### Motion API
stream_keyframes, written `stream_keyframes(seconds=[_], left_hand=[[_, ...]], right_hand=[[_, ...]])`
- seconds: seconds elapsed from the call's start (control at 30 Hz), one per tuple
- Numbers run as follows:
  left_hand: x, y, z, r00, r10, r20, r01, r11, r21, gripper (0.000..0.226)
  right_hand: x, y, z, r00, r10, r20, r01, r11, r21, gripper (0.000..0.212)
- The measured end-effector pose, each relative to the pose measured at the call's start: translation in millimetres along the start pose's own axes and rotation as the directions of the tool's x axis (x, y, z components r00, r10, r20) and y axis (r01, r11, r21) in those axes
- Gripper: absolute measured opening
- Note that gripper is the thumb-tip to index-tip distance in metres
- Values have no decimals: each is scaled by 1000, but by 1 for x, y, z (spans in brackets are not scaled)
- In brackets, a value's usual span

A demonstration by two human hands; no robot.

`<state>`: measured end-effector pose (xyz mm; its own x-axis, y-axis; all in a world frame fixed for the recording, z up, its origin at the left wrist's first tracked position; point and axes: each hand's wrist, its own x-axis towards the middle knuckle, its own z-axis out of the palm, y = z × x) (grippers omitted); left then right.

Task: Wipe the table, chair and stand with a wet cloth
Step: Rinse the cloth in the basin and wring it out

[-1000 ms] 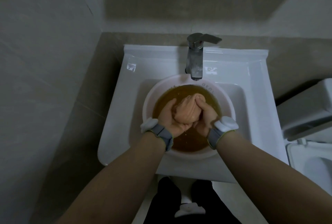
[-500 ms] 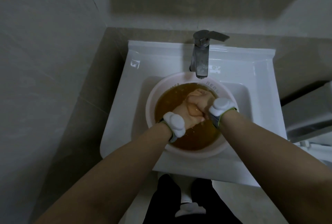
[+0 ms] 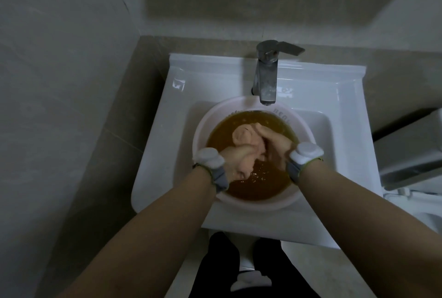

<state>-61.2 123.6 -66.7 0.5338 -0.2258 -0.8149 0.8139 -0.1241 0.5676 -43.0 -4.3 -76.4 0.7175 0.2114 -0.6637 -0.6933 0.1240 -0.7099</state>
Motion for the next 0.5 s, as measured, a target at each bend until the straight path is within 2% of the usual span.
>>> stream_keyframes(seconds=[0.07, 0.13, 0.2, 0.23, 0.3, 0.37, 0.43, 0.5], left_hand=[[-4, 0, -3, 970, -106, 217, 167, 944, -284, 24], [-7, -3, -2, 924, -112, 365, 282, 844, -455, 28], [-9, -5, 2, 906, -96, 413, 330, 769, -547, 30], [-8, -7, 3, 904, -95, 416, 337, 758, -559, 30], [-11, -6, 4, 893, -98, 439, 338, 789, -513, 30], [-14, -2, 3, 889, -97, 448, 293, 872, -392, 32], [-17, 6, 5, 920, -88, 381, 194, 949, -249, 27], [-15, 11, 6, 968, -60, 244, 84, 992, -91, 20]], right_hand=[[-2, 13, -3, 1000, 6, 4, -7, 995, 101, 41], [1, 21, -2, 999, -20, 43, 7, 961, 278, 43], [0, 19, 4, 993, -93, 77, 53, 910, 410, 45], [-1, 16, 6, 986, -127, 105, 74, 909, 410, 39], [-5, 3, 9, 982, -168, 81, 140, 952, 273, 24], [-5, -10, 11, 987, -163, -4, 163, 986, 36, 24], [-2, -23, 12, 977, -197, -83, 161, 933, -321, 22], [4, -34, 16, 961, -258, -104, 170, 843, -511, 17]])
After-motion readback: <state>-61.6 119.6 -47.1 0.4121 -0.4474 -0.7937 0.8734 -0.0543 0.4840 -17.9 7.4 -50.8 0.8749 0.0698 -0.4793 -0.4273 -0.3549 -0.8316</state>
